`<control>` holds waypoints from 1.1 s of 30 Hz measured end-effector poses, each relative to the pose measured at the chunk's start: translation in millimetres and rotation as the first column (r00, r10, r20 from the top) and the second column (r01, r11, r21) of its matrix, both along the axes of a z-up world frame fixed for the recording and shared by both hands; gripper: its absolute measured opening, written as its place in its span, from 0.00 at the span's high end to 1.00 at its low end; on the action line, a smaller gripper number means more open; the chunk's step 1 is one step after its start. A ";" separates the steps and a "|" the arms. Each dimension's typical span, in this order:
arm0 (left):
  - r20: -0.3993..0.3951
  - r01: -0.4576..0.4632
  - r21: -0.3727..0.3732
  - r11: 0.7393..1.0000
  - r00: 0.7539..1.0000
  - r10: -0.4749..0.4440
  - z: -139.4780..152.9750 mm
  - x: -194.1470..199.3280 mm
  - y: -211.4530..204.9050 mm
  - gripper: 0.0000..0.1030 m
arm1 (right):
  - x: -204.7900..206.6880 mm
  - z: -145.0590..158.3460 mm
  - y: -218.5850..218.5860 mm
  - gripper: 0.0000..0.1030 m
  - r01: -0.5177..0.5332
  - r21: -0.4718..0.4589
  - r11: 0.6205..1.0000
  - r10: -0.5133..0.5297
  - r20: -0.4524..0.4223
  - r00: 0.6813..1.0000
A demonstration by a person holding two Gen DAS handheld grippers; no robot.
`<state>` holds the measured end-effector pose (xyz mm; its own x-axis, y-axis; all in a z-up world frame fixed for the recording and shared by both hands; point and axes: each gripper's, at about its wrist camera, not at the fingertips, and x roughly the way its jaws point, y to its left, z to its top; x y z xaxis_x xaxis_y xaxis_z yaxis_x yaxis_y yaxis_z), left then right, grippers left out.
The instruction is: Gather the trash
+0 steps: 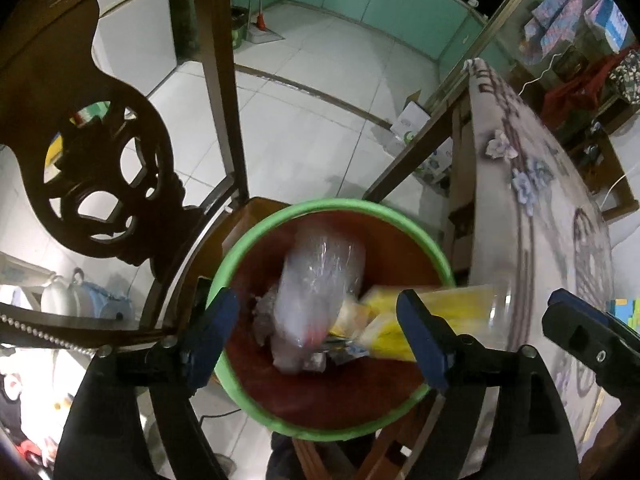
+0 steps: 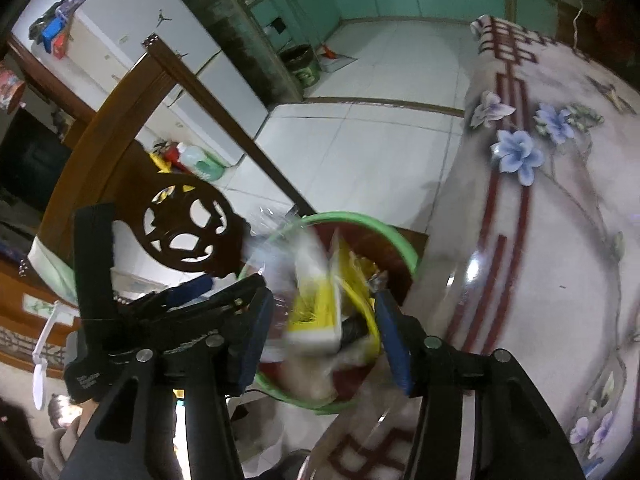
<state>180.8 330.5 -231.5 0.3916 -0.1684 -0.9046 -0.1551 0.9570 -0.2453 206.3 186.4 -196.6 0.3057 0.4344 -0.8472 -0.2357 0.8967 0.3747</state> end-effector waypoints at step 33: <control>0.619 -0.121 0.148 0.982 0.786 0.003 203.9 -162.7 -206.5 0.00 | -241.3 174.1 -257.2 0.02 0.254 0.144 0.956 -0.277 0.720 0.636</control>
